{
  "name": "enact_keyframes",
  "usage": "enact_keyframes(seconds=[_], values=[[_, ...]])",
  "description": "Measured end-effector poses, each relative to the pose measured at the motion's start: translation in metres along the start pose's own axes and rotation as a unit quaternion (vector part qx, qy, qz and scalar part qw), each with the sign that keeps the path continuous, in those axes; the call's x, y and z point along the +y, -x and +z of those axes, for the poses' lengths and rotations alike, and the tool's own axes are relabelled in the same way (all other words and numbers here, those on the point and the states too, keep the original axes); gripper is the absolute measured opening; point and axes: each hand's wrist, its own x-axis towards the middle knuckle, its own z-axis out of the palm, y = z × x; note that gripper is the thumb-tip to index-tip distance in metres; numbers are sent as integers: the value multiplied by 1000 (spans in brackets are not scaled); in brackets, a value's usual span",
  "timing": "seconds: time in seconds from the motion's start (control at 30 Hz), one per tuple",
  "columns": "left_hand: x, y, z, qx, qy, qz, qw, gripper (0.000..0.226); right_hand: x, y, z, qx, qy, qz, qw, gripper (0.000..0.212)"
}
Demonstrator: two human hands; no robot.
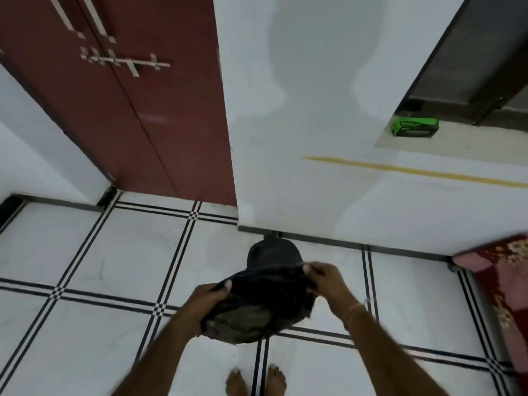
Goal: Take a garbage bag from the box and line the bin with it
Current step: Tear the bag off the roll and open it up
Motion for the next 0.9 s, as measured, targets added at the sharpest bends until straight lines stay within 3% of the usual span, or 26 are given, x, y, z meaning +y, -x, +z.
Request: enact_keyframes(seconds=[0.1, 0.43, 0.57, 0.73, 0.9], values=[[9, 7, -1, 30, 85, -2, 996, 52, -34, 7, -15, 13, -125, -12, 992, 11], [10, -14, -6, -20, 212, 4, 977, 71, -41, 19, 2, 72, -197, -25, 978, 7], [20, -22, 0, -5, 217, 18, 976, 58, -41, 4, -3, 44, -221, -47, 973, 12], [25, -37, 6, 23, 216, 15, 976, 58, -35, -16, -9, -50, -141, -54, 987, 18], [22, -70, 22, 2, 242, -15, 970, 61, -10, -44, -13, -14, -92, -42, 995, 36]])
